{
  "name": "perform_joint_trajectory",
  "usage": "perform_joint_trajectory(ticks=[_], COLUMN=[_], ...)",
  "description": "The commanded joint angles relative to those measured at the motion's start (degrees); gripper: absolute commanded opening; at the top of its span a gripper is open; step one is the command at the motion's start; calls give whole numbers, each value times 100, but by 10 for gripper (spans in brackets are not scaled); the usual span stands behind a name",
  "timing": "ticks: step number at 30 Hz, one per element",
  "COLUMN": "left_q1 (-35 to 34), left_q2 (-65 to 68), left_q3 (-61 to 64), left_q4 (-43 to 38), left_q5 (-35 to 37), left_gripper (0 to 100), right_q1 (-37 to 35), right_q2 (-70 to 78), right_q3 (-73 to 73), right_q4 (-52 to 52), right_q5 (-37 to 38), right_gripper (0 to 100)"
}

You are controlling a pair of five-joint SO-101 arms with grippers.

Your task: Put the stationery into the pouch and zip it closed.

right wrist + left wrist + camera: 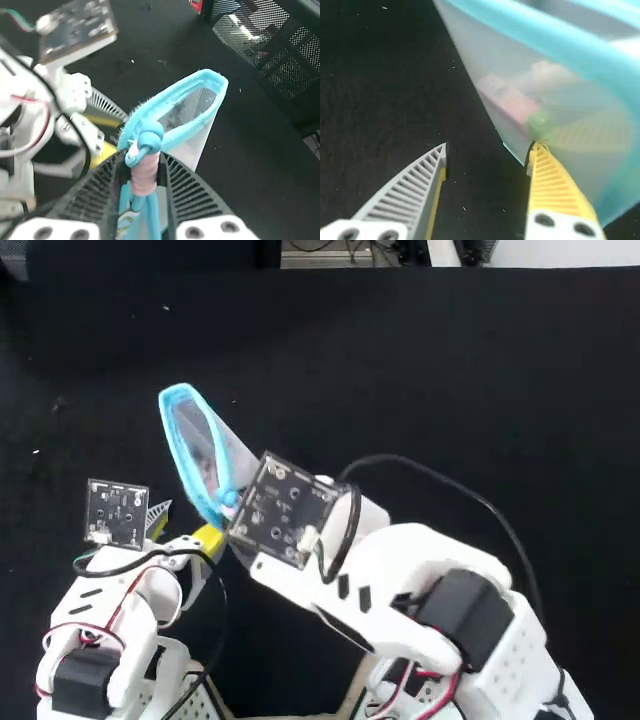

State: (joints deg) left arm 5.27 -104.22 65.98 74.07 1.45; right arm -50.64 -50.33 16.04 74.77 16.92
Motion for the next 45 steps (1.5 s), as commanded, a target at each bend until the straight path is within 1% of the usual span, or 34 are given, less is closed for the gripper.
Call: perform_joint_trajectory(ticks=[1,5,7,13,19,22,24,31,33,35,37,39,42,45], left_q1=[154,154,286,558,92,-101,-198,-549,-699,-884,-927,-927,-919,-919], left_q2=[-44,-53,-53,-53,-53,-53,-53,-53,-53,-53,-53,-53,-53,-53], left_q3=[-514,-664,-734,-716,-699,-725,-743,-752,-690,-681,-699,-708,-752,-1033], left_q4=[62,158,237,255,220,220,220,70,-97,-193,-193,-193,-141,114], left_q5=[35,53,35,18,18,9,9,9,9,26,26,26,26,9], left_gripper=[268,268,268,268,268,268,267,264,264,264,264,264,264,266], right_q1=[79,281,343,325,325,325,334,308,149,-167,-519,-686,-712,-712], right_q2=[119,435,585,637,215,-189,-347,-444,-444,-462,-497,-479,-400,-374], right_q3=[-286,-286,-286,-312,-418,-391,-382,-409,-426,-426,-391,-382,-163,347], right_q4=[-396,-782,-941,-932,-404,-378,-281,404,510,686,730,712,360,-343], right_q5=[70,70,70,70,88,369,404,422,431,431,431,431,431,440], right_gripper=[11,11,11,11,11,11,11,11,11,11,11,11,11,11])
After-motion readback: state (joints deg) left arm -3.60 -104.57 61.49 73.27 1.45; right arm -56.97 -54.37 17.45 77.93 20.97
